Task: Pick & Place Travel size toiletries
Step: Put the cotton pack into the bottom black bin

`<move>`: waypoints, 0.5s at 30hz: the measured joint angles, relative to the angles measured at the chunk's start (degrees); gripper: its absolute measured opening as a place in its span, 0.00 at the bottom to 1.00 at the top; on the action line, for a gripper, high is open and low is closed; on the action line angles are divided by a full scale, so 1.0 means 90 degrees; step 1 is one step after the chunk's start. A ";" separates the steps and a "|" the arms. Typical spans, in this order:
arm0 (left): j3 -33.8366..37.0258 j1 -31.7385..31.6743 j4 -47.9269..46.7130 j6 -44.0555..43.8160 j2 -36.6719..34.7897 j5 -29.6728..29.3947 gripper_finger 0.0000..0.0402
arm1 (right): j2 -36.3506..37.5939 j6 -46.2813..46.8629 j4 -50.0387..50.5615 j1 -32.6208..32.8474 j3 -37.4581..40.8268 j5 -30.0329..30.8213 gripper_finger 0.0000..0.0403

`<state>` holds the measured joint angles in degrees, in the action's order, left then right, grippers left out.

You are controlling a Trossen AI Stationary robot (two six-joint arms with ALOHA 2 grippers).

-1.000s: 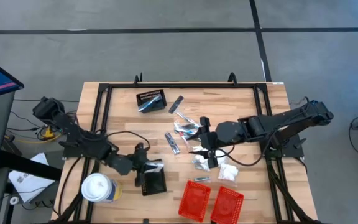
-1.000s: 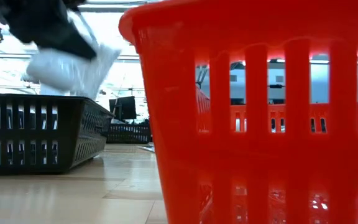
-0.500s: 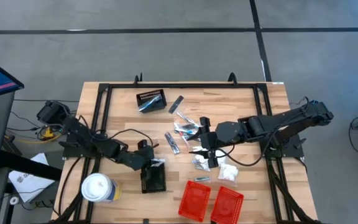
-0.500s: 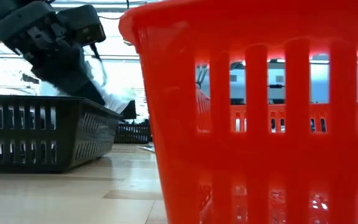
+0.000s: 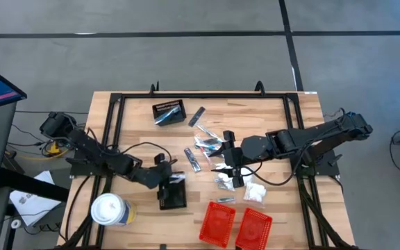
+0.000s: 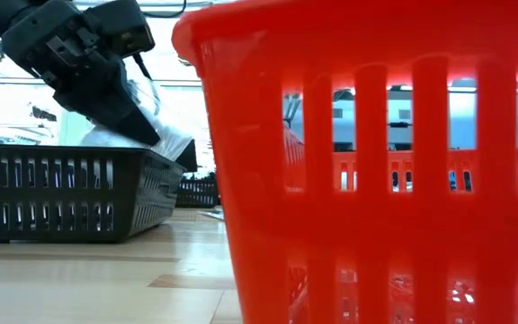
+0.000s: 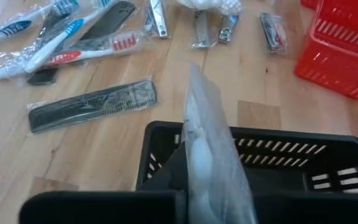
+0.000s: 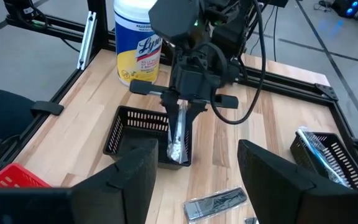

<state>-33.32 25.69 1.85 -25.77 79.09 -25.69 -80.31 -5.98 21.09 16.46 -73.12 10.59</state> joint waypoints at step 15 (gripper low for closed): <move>0.0000 0.0027 -0.0200 -0.0036 0.0002 0.0108 0.45 | 0.0000 -0.0002 0.0041 -0.0001 0.0000 0.0000 0.53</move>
<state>-33.32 25.93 0.05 -26.09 79.11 -24.72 -80.31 -6.00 21.45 16.45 -73.12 10.59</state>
